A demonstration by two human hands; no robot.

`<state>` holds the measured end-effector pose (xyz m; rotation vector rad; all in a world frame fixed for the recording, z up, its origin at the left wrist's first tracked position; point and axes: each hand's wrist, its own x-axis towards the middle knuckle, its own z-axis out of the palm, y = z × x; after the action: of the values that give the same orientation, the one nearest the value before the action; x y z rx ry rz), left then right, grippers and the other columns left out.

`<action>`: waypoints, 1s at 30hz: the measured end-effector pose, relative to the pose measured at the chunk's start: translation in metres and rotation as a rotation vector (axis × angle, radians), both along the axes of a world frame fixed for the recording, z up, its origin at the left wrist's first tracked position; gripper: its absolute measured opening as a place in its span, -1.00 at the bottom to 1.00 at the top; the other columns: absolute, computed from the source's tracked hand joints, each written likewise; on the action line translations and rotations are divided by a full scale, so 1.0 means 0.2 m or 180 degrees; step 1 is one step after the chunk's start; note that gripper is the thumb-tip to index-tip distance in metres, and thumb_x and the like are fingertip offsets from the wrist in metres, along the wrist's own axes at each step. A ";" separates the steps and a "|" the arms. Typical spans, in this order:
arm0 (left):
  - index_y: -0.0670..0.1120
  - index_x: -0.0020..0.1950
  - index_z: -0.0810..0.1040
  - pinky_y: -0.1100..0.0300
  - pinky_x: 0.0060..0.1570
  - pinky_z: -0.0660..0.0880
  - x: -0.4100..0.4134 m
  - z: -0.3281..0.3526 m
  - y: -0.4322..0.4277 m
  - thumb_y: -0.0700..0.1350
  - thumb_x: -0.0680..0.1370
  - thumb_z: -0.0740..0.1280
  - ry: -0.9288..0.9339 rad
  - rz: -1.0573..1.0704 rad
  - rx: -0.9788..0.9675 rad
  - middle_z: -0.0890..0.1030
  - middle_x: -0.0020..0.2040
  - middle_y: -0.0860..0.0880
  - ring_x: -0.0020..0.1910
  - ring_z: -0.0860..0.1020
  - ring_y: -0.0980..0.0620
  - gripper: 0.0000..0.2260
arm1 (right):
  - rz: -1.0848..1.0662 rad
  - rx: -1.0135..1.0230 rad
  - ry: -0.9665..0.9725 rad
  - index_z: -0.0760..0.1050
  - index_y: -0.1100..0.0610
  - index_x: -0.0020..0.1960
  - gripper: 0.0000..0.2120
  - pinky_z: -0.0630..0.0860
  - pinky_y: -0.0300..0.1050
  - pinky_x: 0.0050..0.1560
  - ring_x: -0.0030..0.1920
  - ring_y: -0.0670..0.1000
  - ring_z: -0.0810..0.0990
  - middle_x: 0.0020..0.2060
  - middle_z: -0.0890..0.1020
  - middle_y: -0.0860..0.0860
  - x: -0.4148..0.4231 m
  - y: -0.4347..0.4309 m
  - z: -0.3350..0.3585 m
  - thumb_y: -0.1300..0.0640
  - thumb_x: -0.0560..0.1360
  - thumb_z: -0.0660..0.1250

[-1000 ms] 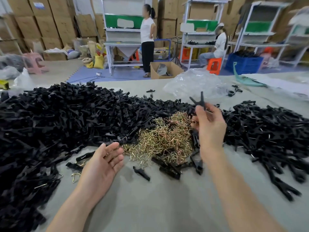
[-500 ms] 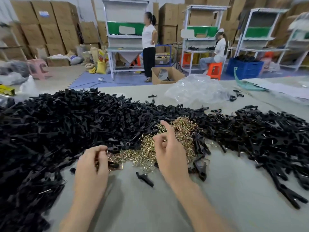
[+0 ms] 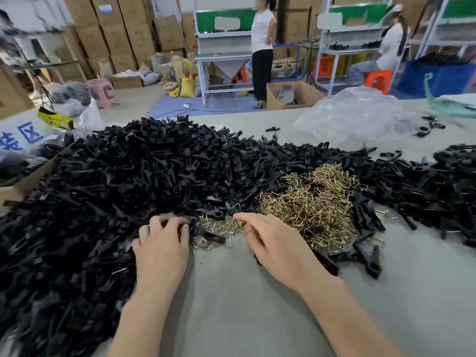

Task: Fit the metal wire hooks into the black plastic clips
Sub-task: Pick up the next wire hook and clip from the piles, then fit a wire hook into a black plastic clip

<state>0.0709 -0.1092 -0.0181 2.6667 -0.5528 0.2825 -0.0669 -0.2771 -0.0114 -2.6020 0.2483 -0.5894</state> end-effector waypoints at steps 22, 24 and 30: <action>-0.01 0.02 0.72 0.23 -0.23 0.52 -0.28 0.12 -0.20 0.01 0.52 0.32 0.2899 -0.1547 -0.4021 0.68 -0.12 -0.06 -0.22 0.60 0.06 -0.78 | 0.0425 0.2886 -0.0761 0.66 -0.02 0.15 -0.80 0.48 -0.43 -0.19 -0.19 -0.24 0.61 -0.21 0.68 -0.22 0.04 0.06 0.06 0.13 0.67 0.27; -0.03 0.00 0.70 0.20 -0.20 0.58 -0.26 0.11 -0.20 -0.02 0.57 0.30 0.2911 -0.1446 -0.4057 0.71 -0.03 -0.09 -0.14 0.67 -0.01 -0.80 | 0.0371 0.3128 -0.0838 0.68 0.00 0.11 -0.81 0.50 -0.43 -0.21 -0.17 -0.20 0.66 -0.18 0.72 -0.13 0.04 0.06 0.06 0.13 0.66 0.28; -0.12 0.03 0.64 0.20 -0.22 0.59 -0.25 0.11 -0.20 -0.15 0.67 0.25 0.3119 -0.0946 -0.4376 0.66 -0.13 -0.04 -0.14 0.65 0.03 -0.83 | 0.0103 0.3777 -0.0883 0.65 0.09 0.07 -0.81 0.63 -0.20 -0.07 0.01 0.00 0.70 -0.02 0.74 0.02 0.07 0.02 0.05 0.15 0.67 0.25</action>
<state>0.0208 -0.1487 0.0049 1.1139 -0.2282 -0.5400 -0.0529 -0.2734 -0.0023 -1.3677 0.3285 -0.5395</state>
